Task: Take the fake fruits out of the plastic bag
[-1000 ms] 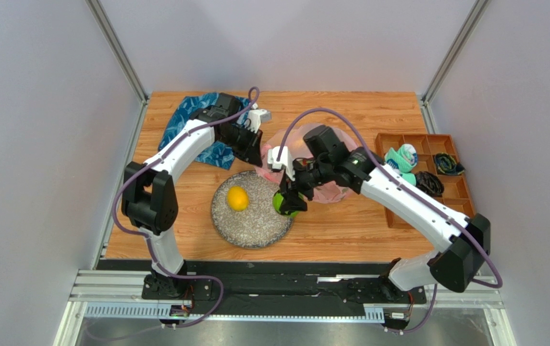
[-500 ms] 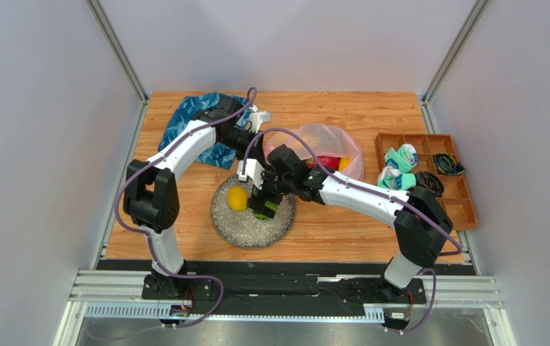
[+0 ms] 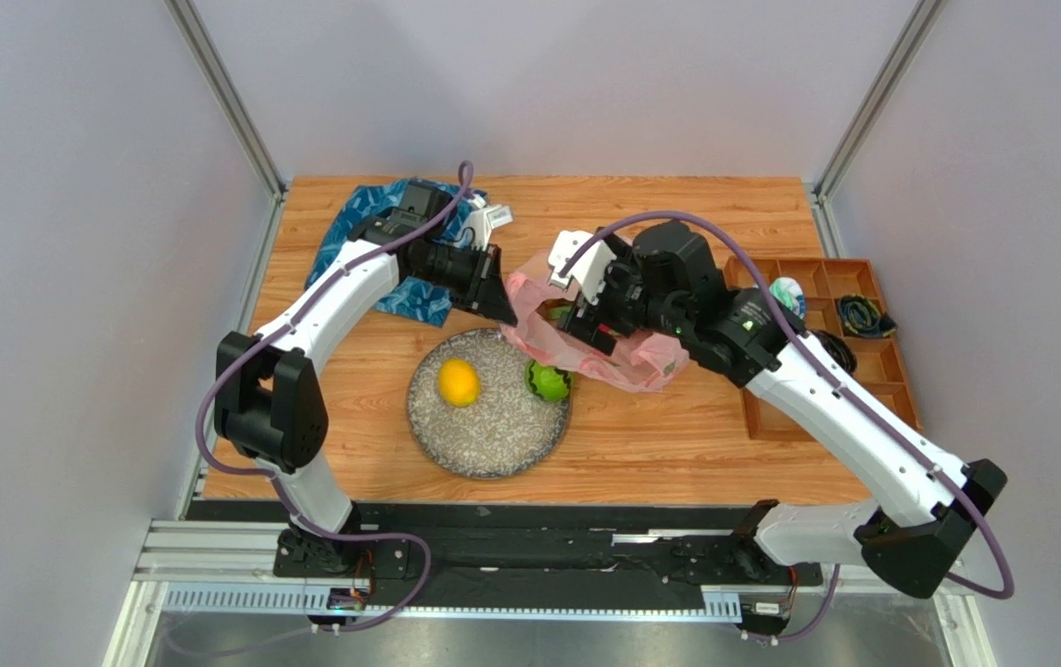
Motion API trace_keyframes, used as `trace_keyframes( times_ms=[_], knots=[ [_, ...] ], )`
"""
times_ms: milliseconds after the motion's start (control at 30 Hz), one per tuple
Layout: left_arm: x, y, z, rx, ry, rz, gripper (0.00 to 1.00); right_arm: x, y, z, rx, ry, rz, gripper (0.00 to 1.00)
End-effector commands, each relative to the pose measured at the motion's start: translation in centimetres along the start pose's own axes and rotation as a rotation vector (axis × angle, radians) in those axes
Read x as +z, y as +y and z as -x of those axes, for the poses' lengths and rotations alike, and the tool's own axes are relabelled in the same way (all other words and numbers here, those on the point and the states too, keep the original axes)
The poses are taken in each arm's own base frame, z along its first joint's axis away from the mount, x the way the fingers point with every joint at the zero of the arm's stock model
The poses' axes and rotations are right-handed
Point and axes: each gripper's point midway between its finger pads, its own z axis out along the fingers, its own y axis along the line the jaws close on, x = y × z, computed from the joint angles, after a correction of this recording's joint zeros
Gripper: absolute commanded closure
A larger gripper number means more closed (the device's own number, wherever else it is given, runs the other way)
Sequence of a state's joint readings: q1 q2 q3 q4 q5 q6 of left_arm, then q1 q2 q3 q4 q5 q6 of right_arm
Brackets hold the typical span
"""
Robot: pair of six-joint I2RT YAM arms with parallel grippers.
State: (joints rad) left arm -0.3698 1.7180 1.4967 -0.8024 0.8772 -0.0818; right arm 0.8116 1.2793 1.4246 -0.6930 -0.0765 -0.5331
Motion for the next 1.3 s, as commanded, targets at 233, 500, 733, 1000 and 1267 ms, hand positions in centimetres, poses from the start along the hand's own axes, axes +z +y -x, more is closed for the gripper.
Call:
trace_keyframes(
  times_ms=[233,500,733,1000,1267],
  knots=[
    [-1.5,-2.0,1.0,0.037,-0.001,-0.016,0.93,5.0,-5.5,-12.6,-0.217,0.412,0.127,0.16],
    [-1.2,-1.2,0.9,0.041,0.025,0.0,0.93,7.3,-4.3,-16.6,-0.306,0.508,0.319,0.0],
    [-0.9,-0.9,0.9,0.031,0.032,-0.006,0.93,7.9,-3.8,-16.1,-0.302,0.48,0.404,0.0],
    [-0.7,-0.7,0.9,0.02,0.045,-0.007,0.93,7.7,-2.4,-19.2,-0.299,0.588,0.524,0.03],
    [-1.3,-1.6,2.3,0.068,0.003,-0.015,0.93,6.6,-0.6,-17.1,-0.272,0.532,0.587,0.05]
  ],
)
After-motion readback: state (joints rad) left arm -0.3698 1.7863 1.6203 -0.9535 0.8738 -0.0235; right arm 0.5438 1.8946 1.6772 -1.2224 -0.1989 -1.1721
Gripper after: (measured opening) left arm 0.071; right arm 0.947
